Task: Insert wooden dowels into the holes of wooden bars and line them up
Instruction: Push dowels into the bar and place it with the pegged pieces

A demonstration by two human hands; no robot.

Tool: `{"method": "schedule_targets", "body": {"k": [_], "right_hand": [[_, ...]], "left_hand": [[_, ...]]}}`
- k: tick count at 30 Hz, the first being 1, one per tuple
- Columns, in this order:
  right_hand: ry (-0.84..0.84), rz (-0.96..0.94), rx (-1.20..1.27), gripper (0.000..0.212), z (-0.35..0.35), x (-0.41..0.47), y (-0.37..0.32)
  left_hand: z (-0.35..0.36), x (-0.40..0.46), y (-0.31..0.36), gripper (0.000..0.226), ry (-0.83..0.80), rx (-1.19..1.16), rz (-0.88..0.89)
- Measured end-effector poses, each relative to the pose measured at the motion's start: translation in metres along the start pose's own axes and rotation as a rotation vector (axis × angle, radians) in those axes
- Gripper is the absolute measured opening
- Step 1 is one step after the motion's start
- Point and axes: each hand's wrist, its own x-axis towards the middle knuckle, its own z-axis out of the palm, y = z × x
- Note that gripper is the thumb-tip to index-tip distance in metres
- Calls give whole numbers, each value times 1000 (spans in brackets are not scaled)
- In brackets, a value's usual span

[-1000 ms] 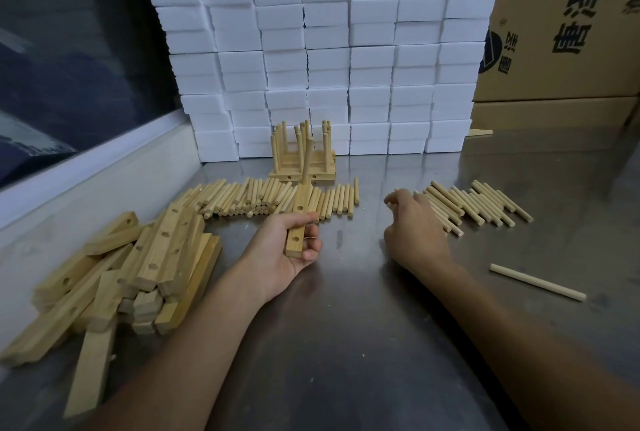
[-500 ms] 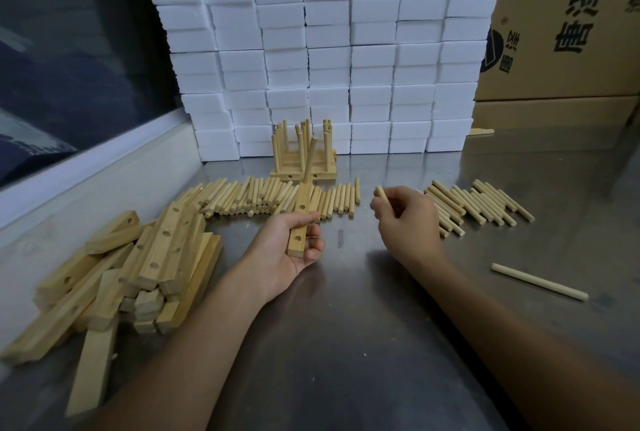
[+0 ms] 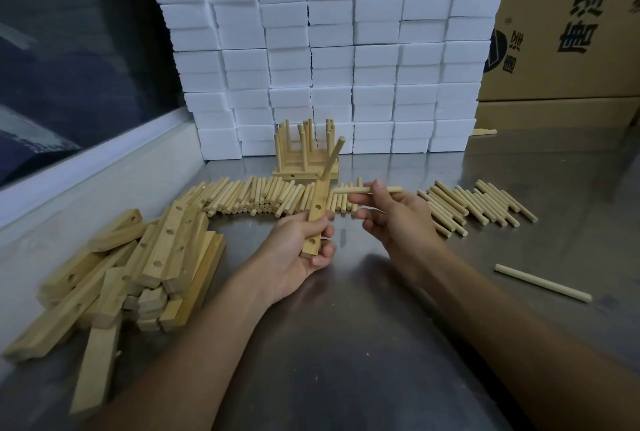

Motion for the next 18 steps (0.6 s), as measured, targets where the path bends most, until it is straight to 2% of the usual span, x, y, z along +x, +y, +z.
{"method": "schedule_targets", "body": {"k": [11, 18], "right_hand": [[-74, -76, -184, 27, 1, -4, 5], [-86, -300, -364, 16, 4, -8, 4]], "left_hand": [[3, 0, -3, 11, -24, 43, 37], [6, 2, -7, 23, 4, 140, 72]]}}
